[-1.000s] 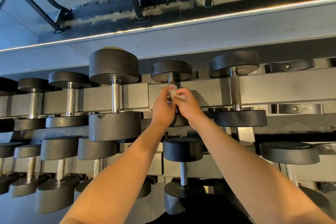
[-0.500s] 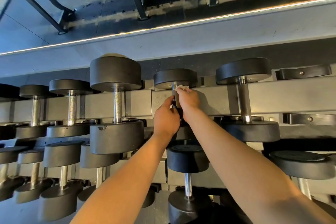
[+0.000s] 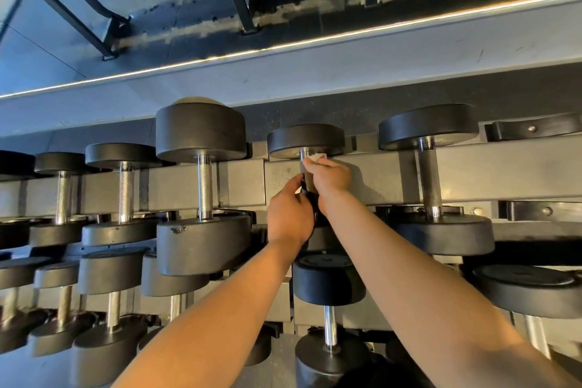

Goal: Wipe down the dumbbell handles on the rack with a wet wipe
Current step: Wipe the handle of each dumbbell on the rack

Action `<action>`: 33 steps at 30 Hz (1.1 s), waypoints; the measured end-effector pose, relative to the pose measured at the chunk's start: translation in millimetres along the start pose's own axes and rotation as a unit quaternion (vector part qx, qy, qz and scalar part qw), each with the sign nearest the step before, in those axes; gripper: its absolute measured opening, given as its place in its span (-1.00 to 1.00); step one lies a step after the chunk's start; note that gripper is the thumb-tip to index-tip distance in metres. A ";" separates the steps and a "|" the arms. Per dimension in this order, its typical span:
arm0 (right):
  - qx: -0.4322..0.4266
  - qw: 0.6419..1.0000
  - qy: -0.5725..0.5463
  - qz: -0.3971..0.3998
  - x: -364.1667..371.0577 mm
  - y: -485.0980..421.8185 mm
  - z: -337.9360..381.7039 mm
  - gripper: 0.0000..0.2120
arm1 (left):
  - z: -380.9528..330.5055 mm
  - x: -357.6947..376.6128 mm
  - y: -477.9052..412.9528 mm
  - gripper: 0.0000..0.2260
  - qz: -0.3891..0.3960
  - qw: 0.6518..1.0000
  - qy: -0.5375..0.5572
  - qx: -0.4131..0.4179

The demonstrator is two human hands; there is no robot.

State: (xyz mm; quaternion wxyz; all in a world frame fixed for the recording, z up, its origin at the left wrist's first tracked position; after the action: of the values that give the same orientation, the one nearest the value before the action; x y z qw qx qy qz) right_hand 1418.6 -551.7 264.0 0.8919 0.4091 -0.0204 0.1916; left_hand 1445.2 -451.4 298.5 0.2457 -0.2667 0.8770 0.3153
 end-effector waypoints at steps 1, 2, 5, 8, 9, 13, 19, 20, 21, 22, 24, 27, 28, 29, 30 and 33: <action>-0.013 1.000 -0.006 -0.020 -2.0 4.3 -4.2 -0.93 | 0.1 0.0 0.4 -0.60 -0.001 1.000 0.003 -0.001; -0.023 0.999 -0.005 -0.032 -5.5 8.9 -9.5 -0.91 | 0.0 0.1 0.7 -0.61 -0.002 1.000 0.005 -0.003; -0.054 0.998 0.025 -0.023 -13.1 13.4 -20.9 -0.81 | 0.2 0.6 1.4 -0.62 -0.004 1.000 0.008 -0.008; -0.117 0.986 0.123 -0.006 -6.0 6.1 -9.0 -0.87 | -0.1 0.8 0.6 -0.62 -0.004 1.000 0.008 -0.009; -0.137 0.979 0.151 -0.008 -1.6 4.4 -3.7 -0.80 | -0.1 1.0 0.5 -0.62 -0.004 1.000 0.008 -0.009; -0.196 0.957 0.212 -0.033 -2.0 -5.8 -6.8 -0.68 | -0.5 0.1 1.7 -0.63 -0.005 1.000 0.004 -0.012; -0.310 0.899 0.309 -0.027 -5.0 13.6 -16.1 -0.78 | 2.9 1.1 -1.2 -0.63 -0.011 1.000 -0.008 -0.001; -0.318 0.895 0.313 -0.012 -4.9 16.5 -17.1 -0.79 | 3.4 1.1 -1.6 -0.63 -0.012 1.000 -0.010 0.001; -0.317 0.894 0.317 -0.001 -5.4 16.9 -18.1 -0.78 | 3.8 1.1 -1.8 -0.63 -0.013 1.000 -0.010 0.003; -0.312 0.893 0.323 0.004 -5.8 14.8 -19.3 -0.76 | 3.6 1.0 -1.6 -0.63 -0.013 1.000 -0.009 0.003; -0.306 0.889 0.341 0.007 -4.7 12.7 -17.3 -0.74 | 3.4 0.7 -1.0 -0.63 -0.011 1.000 -0.008 0.001; -0.312 0.876 0.368 0.002 -6.8 13.3 -9.4 -0.70 | 4.9 0.0 -2.8 -0.64 -0.005 1.000 0.001 -0.004; -0.311 0.874 0.373 -0.004 -9.4 14.0 -6.4 -0.69 | 5.5 0.1 -3.2 -0.64 -0.005 1.000 0.000 -0.005; -0.304 0.876 0.374 -0.010 -12.1 15.0 -3.9 -0.68 | 5.9 0.0 -2.6 -0.64 -0.006 1.000 -0.002 -0.007; -0.293 0.881 0.372 -0.013 -14.2 15.3 -3.3 -0.68 | 5.5 -0.4 -1.9 -0.65 -0.006 1.000 -0.004 -0.006; -0.248 0.899 0.362 -0.009 -19.6 18.1 -9.4 -0.72 | 4.4 -0.6 -0.4 -0.64 -0.008 1.000 -0.005 -0.005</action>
State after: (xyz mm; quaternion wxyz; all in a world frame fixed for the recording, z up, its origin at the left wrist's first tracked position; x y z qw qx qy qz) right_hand 1392.8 -540.5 267.0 0.9120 0.0772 0.2608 0.3072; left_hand 1447.1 -448.4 295.7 0.2510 -0.2734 0.8722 0.3185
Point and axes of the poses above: each hand's wrist, its own y-axis away from the middle knuckle, its own x-axis out of the palm, z = x × y, the point moved 1 cm from there along -y, towards the middle knuckle, and after that the axes turned 9 degrees about z, right-handed, at the moved point
